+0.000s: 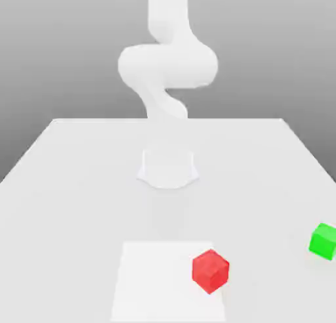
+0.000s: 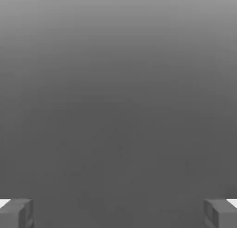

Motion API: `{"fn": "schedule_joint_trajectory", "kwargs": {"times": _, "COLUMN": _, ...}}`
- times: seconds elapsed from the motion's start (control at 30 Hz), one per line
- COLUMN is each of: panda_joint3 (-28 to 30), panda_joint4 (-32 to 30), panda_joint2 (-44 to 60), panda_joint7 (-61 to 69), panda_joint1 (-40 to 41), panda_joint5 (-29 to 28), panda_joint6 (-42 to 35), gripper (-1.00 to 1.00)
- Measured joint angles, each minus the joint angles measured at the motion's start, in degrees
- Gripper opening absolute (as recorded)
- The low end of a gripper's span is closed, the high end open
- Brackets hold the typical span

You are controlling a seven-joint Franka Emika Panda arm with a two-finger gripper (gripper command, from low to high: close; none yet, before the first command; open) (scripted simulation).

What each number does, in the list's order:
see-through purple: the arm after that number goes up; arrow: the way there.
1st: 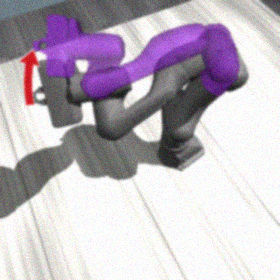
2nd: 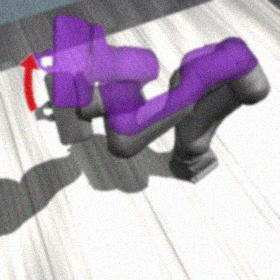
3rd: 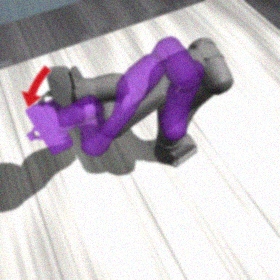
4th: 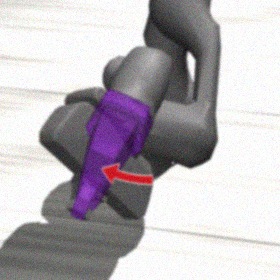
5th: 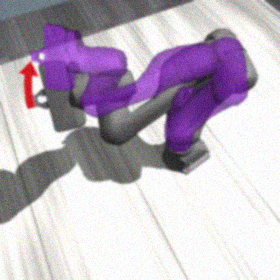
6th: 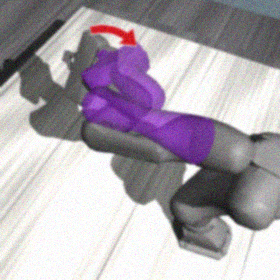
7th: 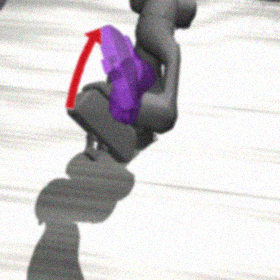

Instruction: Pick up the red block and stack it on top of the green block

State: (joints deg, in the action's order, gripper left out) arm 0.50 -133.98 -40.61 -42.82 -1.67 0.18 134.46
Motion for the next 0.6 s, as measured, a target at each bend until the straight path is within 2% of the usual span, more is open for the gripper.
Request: {"fn": "schedule_joint_trajectory", "kwargs": {"times": 0.6, "panda_joint3": 0.1, "panda_joint4": -15.85, "panda_joint2": 37.76, "panda_joint7": 21.66, "panda_joint1": -9.01, "panda_joint5": 1.2, "panda_joint6": 19.34, "gripper": 0.0}}
